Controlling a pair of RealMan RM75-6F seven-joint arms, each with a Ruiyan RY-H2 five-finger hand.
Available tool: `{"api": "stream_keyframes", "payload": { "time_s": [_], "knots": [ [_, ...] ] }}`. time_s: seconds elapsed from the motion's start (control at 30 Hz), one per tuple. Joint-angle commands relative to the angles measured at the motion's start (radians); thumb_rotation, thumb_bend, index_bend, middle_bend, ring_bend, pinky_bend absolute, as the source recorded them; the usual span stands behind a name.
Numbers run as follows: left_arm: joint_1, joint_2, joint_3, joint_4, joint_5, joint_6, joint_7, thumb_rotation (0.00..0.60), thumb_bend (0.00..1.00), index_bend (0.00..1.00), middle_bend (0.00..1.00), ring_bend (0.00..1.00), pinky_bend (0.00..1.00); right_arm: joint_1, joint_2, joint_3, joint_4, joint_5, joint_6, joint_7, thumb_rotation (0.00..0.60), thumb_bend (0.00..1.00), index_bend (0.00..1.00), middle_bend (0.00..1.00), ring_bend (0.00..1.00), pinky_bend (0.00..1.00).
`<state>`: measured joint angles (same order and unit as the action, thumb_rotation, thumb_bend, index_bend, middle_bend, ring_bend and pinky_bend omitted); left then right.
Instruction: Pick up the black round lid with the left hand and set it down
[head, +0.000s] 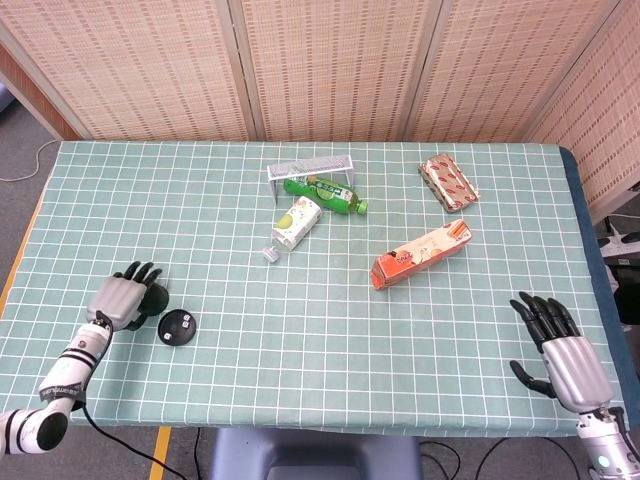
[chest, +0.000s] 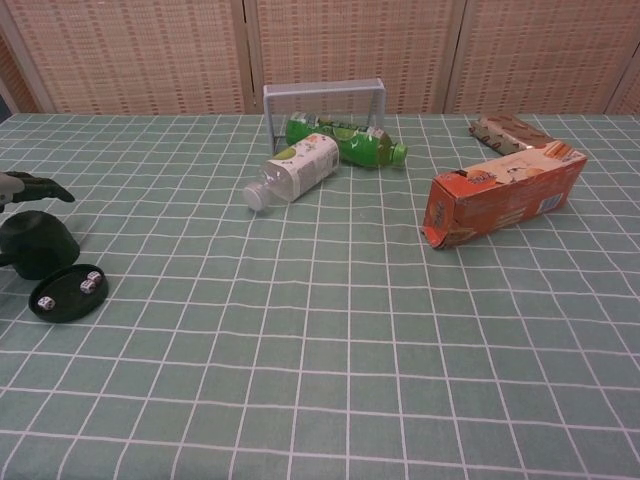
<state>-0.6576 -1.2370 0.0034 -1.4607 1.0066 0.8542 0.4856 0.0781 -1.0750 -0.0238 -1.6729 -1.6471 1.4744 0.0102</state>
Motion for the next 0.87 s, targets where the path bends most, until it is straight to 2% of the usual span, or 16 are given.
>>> {"api": "stream_keyframes", "payload": {
  "time_s": [0.03, 0.17, 0.23, 0.3, 0.37, 0.43, 0.47, 0.53, 0.63, 0.73, 0.87],
  "knots": [
    [0.006, 0.001, 0.001, -0.002, 0.010, 0.010, -0.008, 0.600, 0.36, 0.00, 0.00, 0.00, 0.23, -0.001, 0.000, -0.001, -0.001, -0.003, 0.002, 0.000, 0.600, 0.23, 0.00, 0.00, 0.00, 0.00],
    [0.012, 0.015, 0.000, -0.025, 0.024, 0.020, -0.021, 0.600, 0.36, 0.00, 0.00, 0.00, 0.22, -0.002, 0.001, -0.001, -0.002, -0.005, 0.006, 0.005, 0.600, 0.23, 0.00, 0.00, 0.00, 0.00],
    [0.028, 0.034, -0.005, -0.062, 0.068, 0.064, -0.049, 0.600, 0.36, 0.00, 0.00, 0.00, 0.21, -0.002, 0.001, -0.001, -0.002, -0.006, 0.007, 0.006, 0.600, 0.23, 0.00, 0.00, 0.00, 0.00],
    [0.072, 0.069, -0.003, -0.130, 0.171, 0.154, -0.129, 0.600, 0.36, 0.00, 0.00, 0.00, 0.19, -0.002, 0.001, -0.001, -0.001, -0.007, 0.008, 0.006, 0.600, 0.23, 0.00, 0.00, 0.00, 0.00],
    [0.139, 0.106, 0.021, -0.197, 0.311, 0.266, -0.268, 0.600, 0.37, 0.00, 0.00, 0.00, 0.16, -0.001, -0.004, 0.000, 0.003, -0.004, 0.004, 0.005, 0.600, 0.23, 0.00, 0.00, 0.00, 0.00],
    [0.207, 0.127, 0.063, -0.228, 0.441, 0.375, -0.403, 0.600, 0.38, 0.00, 0.00, 0.00, 0.14, 0.002, -0.008, -0.002, 0.006, 0.000, -0.006, -0.010, 0.600, 0.23, 0.00, 0.00, 0.00, 0.00],
    [0.255, 0.135, 0.101, -0.230, 0.526, 0.451, -0.485, 0.600, 0.38, 0.00, 0.00, 0.00, 0.13, 0.003, -0.011, -0.004, 0.005, 0.004, -0.016, -0.021, 0.600, 0.23, 0.00, 0.00, 0.00, 0.00],
    [0.334, 0.119, 0.161, -0.184, 0.668, 0.592, -0.623, 0.600, 0.38, 0.00, 0.00, 0.00, 0.12, 0.006, -0.014, -0.009, 0.002, 0.006, -0.030, -0.039, 0.600, 0.23, 0.00, 0.00, 0.00, 0.00],
    [0.423, 0.055, 0.205, -0.041, 0.771, 0.748, -0.778, 0.600, 0.40, 0.00, 0.00, 0.00, 0.12, 0.004, -0.019, -0.011, -0.001, 0.003, -0.028, -0.053, 0.600, 0.23, 0.00, 0.00, 0.00, 0.00],
    [0.449, 0.055, 0.202, 0.020, 0.804, 0.793, -0.720, 0.600, 0.42, 0.00, 0.00, 0.00, 0.11, 0.003, -0.027, -0.014, 0.007, -0.006, -0.024, -0.059, 0.600, 0.23, 0.00, 0.00, 0.00, 0.00],
    [0.480, 0.059, 0.189, 0.034, 0.791, 0.817, -0.677, 0.600, 0.42, 0.00, 0.00, 0.00, 0.11, 0.000, -0.030, -0.015, 0.001, -0.007, -0.020, -0.064, 0.600, 0.23, 0.00, 0.00, 0.00, 0.00]
  ]
}}
